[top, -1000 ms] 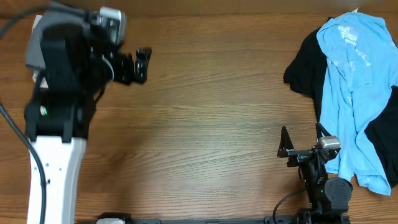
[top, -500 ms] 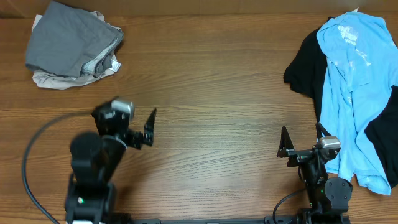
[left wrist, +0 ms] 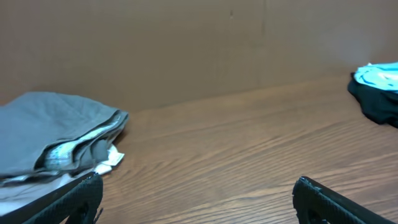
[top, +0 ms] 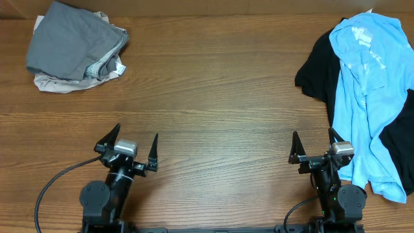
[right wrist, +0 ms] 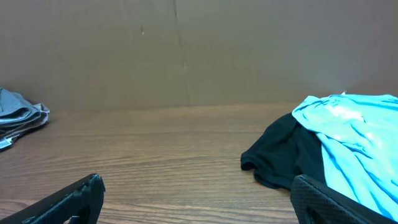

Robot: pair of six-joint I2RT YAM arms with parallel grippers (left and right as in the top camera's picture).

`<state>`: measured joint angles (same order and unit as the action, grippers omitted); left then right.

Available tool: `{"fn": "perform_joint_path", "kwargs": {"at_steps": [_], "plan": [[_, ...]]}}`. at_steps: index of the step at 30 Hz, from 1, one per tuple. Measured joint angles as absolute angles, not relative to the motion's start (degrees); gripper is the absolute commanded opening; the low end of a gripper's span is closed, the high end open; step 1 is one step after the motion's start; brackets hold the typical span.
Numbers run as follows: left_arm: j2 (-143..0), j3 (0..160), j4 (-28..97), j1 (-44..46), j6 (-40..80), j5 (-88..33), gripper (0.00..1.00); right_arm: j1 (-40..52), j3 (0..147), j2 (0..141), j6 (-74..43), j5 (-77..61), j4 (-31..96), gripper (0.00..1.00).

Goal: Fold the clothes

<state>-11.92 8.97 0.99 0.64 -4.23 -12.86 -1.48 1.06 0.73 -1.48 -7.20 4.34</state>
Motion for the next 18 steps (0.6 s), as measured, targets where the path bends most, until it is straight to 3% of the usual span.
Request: {"fn": "perform_joint_path", "kwargs": {"at_steps": [18], "plan": [[-1.52,0.89,-2.02,-0.14,-3.29,-12.91,1.0,-1.48,1.06,0.73,-1.48,-7.22,4.36,1.0]]}}
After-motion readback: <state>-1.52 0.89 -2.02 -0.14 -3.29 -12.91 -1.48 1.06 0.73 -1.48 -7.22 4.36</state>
